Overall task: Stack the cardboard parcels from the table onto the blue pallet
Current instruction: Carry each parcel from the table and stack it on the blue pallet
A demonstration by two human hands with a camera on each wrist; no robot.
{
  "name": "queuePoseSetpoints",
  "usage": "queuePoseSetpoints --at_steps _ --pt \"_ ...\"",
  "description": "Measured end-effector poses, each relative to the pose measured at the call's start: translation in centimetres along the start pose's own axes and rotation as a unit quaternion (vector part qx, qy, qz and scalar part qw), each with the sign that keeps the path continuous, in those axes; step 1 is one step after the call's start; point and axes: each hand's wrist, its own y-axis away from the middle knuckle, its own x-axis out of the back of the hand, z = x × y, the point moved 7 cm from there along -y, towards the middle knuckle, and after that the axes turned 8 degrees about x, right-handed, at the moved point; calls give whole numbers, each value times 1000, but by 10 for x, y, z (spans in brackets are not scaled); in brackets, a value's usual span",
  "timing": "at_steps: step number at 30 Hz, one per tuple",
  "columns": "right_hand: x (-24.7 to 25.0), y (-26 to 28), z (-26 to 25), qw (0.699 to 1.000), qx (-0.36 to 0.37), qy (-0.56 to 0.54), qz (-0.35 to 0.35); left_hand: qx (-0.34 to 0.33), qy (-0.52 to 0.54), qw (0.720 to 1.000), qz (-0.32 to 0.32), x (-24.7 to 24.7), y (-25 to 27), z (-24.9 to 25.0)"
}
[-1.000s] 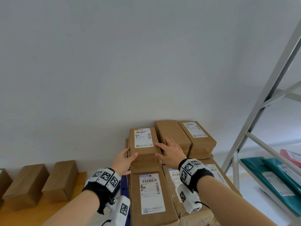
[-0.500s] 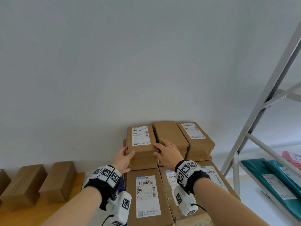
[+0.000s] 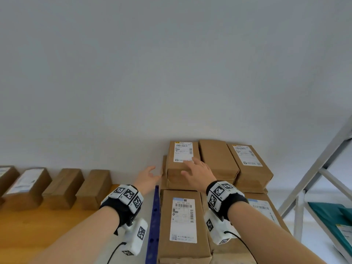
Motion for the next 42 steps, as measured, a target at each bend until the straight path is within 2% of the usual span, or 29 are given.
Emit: queuePoseSetpoints --at_steps 8,14,22,29,36,42 --pt "-32 0 -101 998 48 -23 -38 -34 -73 997 18 78 42 -48" --pt "-89 1 -189 995 54 -41 -67 -35 -144 988 39 156 79 -122" --pt "-172 22 -296 991 62 -59 -99 34 -211 972 92 263 127 -250" --pt "-235 34 -380 985 79 -49 -142 83 -239 964 86 331 162 -340" --pt "-282 28 -457 974 124 -22 -188 121 -265 951 102 397 188 -403" --pt "-324 1 -507 962 157 -17 -222 151 -238 950 131 445 180 -440"
